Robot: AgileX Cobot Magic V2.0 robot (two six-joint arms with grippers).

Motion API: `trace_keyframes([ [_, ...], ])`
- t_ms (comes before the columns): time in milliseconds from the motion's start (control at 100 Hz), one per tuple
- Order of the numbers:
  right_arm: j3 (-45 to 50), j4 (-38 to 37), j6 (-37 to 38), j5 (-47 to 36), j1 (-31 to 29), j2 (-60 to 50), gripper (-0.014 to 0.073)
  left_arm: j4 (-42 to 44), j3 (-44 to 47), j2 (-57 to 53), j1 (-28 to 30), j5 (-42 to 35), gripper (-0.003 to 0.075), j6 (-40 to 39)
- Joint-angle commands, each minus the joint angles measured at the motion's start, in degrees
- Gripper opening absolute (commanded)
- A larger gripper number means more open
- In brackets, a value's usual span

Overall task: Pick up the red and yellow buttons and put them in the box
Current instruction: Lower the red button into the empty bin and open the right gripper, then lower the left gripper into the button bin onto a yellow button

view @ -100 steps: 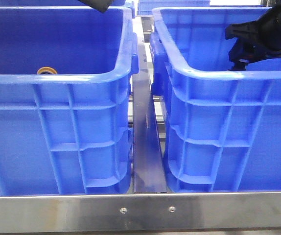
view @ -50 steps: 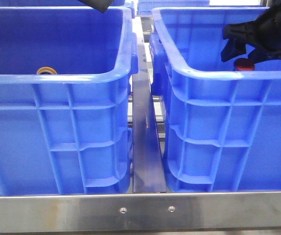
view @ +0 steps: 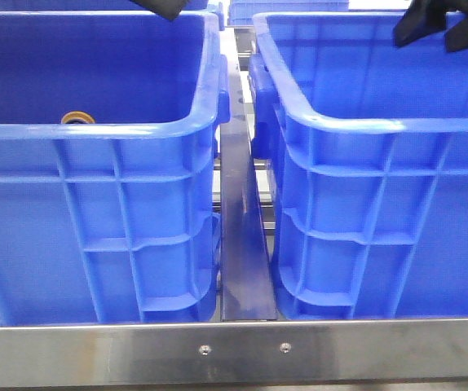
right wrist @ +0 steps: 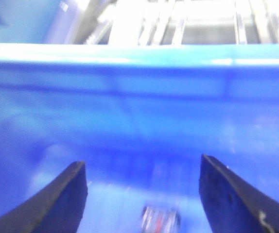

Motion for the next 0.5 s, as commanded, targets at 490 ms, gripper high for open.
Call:
trace_keyframes([
  [490,18.83,0.05,-0.72,5.65,-0.20,-35.05,0.0514,-2.91,-1.75,-1.95,-0.50,-1.81,0.0493,-0.86],
])
